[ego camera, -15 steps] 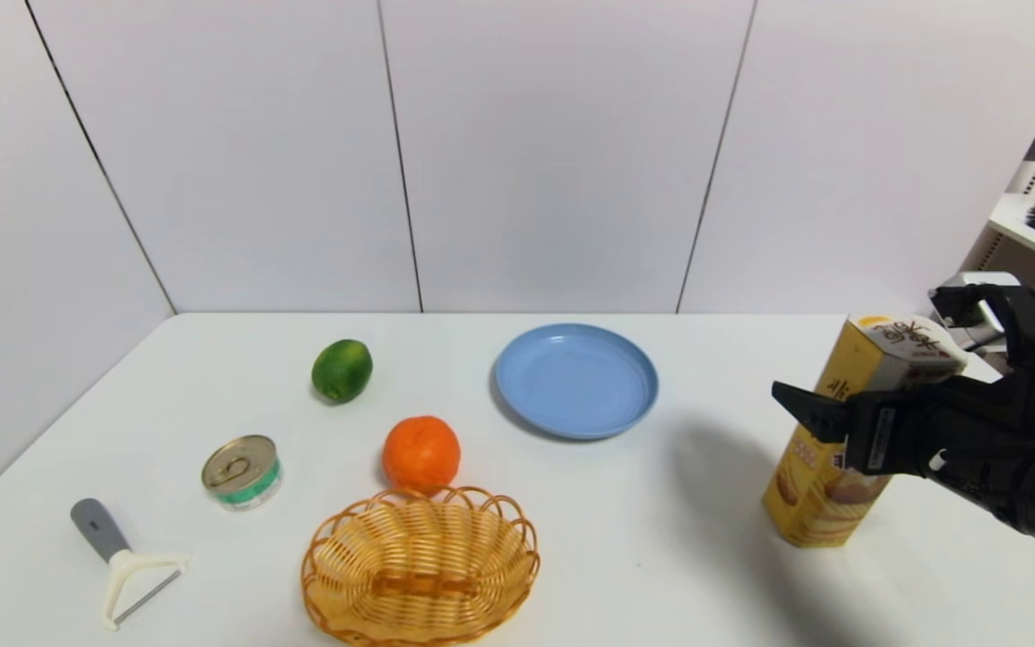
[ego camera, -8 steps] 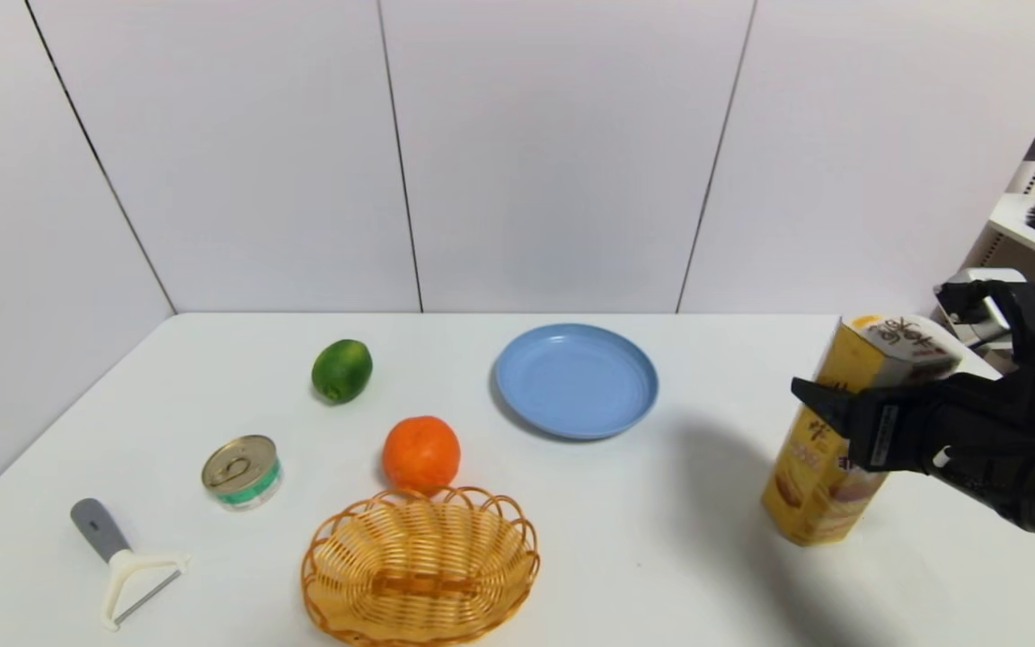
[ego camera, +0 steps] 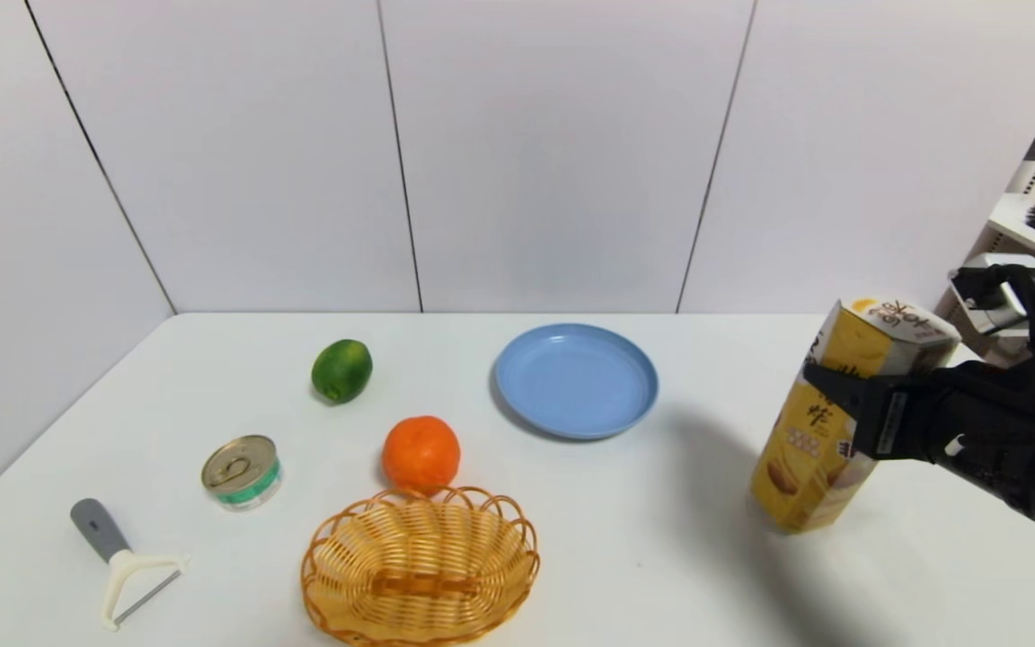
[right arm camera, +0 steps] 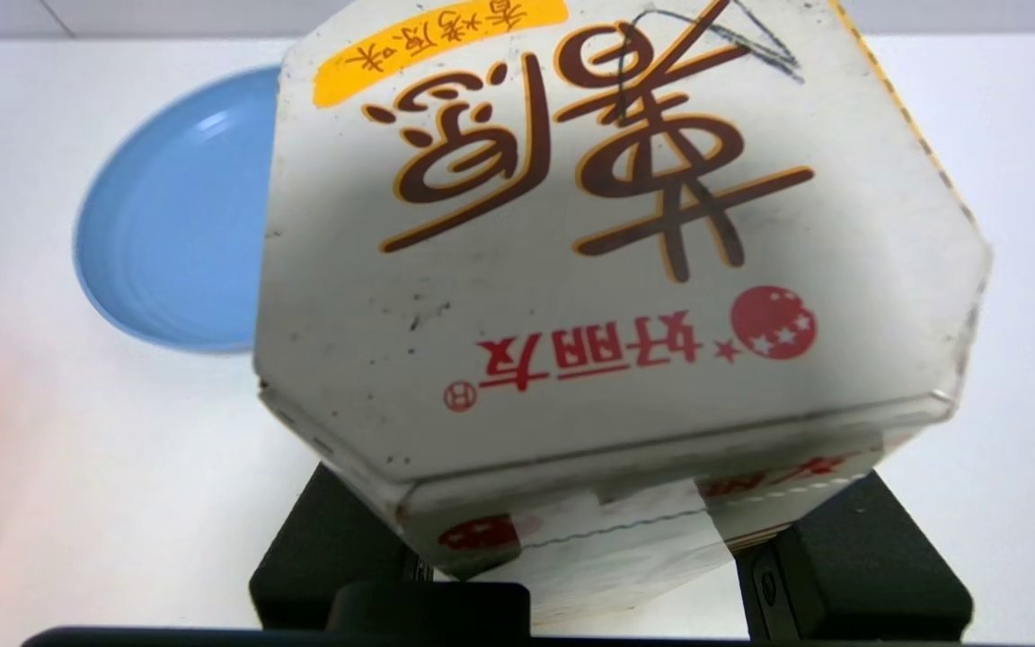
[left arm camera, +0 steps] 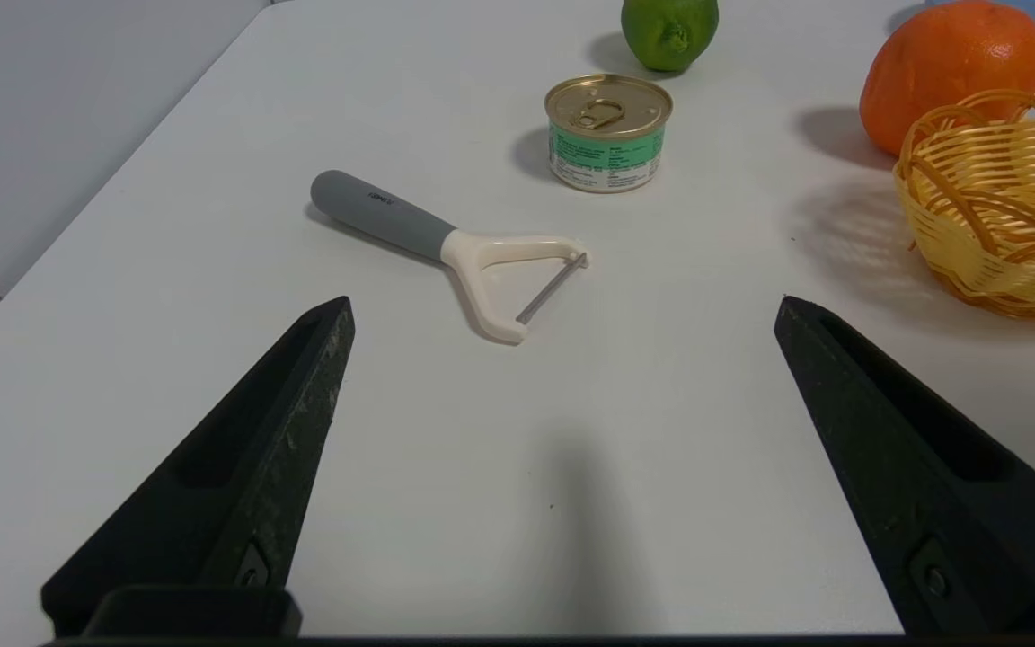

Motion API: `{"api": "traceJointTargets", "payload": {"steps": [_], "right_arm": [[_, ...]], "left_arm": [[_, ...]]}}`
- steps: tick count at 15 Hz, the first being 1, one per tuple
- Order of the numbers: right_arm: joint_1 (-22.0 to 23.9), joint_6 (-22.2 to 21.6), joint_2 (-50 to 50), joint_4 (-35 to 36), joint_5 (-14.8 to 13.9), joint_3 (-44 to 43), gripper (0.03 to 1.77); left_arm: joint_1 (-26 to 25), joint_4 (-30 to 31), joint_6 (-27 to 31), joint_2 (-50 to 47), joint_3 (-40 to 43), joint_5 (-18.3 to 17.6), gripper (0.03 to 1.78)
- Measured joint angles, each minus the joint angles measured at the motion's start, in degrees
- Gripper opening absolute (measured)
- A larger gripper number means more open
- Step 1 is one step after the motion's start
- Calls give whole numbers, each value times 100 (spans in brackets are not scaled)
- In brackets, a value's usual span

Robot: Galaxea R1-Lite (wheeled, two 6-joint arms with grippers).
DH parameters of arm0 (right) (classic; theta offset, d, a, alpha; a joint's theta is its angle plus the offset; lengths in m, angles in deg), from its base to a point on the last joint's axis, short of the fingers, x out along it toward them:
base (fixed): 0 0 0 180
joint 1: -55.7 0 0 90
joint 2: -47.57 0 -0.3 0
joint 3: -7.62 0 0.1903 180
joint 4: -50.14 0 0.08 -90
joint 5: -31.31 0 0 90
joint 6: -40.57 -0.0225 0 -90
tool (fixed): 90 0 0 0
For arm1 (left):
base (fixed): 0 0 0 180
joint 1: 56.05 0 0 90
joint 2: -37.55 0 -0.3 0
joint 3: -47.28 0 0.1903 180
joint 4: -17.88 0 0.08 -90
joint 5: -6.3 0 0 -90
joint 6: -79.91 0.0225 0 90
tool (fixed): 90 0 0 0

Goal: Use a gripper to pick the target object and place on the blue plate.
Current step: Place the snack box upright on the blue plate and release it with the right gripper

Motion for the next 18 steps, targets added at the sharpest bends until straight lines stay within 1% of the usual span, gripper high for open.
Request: {"api": "traceJointTargets", "payload": {"steps": [3,4,6,8,10,12,15,18], "right_arm": [[-72,5,-11,-52,34,-416,86],[-166,5,17,-60,94,-606,86],[-389,2,195,-60,278,-979,86],[-551,17,535,-57,551,-1469,86],[-653,59,1056,-20,879,-2105,86],[-697,110,1705,-35,1025,-2842,86],[-714,265,2750,-60,1097,-3969,86],[-678,678,3646,-102,1128,-4818,86]], "left_arm": [[0,2,-2,0,0,2,169],[0,2,0,0,0,0,169],[0,2,0,0,0,2,169],[0,2,0,0,0,0,169],[0,2,-2,0,0,0,169],[0,2,0,0,0,0,169],[0,2,-2,0,0,0,169],[0,2,0,0,0,0,169]]}}
